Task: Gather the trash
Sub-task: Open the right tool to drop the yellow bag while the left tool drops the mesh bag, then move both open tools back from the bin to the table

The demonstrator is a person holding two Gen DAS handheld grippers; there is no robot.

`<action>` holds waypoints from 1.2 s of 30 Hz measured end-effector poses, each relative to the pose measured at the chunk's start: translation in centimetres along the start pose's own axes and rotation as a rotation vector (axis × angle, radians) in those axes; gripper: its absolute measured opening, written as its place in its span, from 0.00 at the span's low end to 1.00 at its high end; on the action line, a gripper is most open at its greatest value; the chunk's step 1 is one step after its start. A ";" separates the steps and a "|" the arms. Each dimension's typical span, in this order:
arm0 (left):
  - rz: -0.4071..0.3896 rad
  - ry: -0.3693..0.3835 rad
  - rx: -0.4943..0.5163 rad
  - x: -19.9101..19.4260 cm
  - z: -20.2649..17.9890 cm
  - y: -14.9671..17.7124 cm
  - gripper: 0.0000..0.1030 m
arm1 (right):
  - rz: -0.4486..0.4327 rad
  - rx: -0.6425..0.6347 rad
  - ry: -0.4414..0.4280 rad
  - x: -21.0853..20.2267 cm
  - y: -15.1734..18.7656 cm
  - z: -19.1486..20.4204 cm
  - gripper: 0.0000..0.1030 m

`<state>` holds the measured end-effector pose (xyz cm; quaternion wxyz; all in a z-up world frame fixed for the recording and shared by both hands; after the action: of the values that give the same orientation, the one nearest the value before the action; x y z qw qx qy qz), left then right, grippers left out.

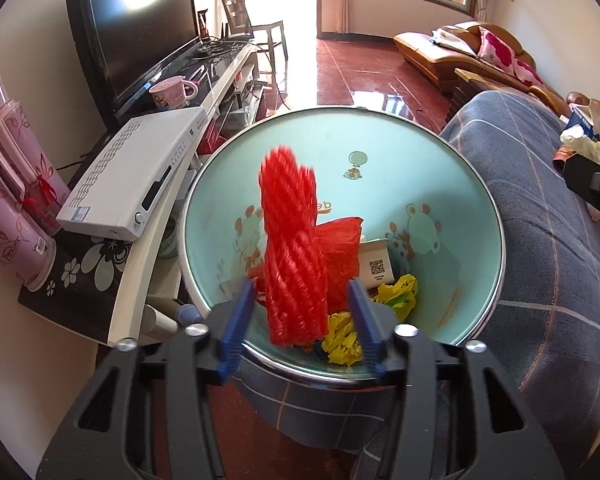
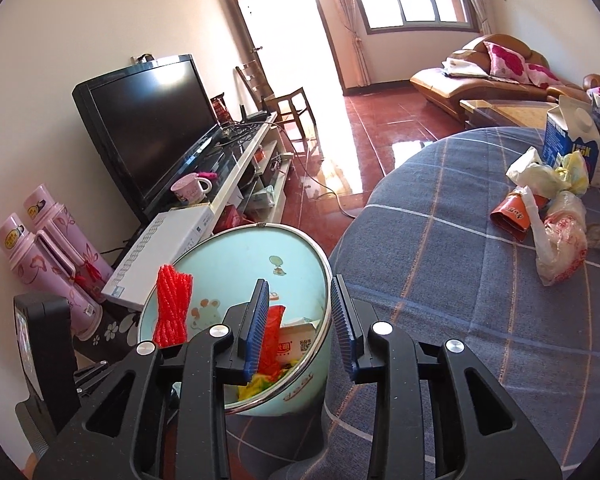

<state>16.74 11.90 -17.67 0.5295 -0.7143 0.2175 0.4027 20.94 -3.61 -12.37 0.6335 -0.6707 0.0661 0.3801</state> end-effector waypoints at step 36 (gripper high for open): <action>-0.067 0.150 0.119 -6.3 -10.6 3.4 0.93 | -0.067 0.217 0.298 -12.8 8.1 -13.1 0.77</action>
<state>14.22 0.13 -13.41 0.5663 -0.7168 0.2559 0.3164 12.91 -22.01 -12.43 0.6976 -0.6491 0.1776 0.2459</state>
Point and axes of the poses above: each gripper's, at about its wrist camera, not at the fingertips, and x roughly the way its jaws point, z to its left, y to its underside, the point moved 3 cm from there along x, roughly the way its jaws point, and after that the axes turned 15 degrees about -x, right-handed, at the moved point
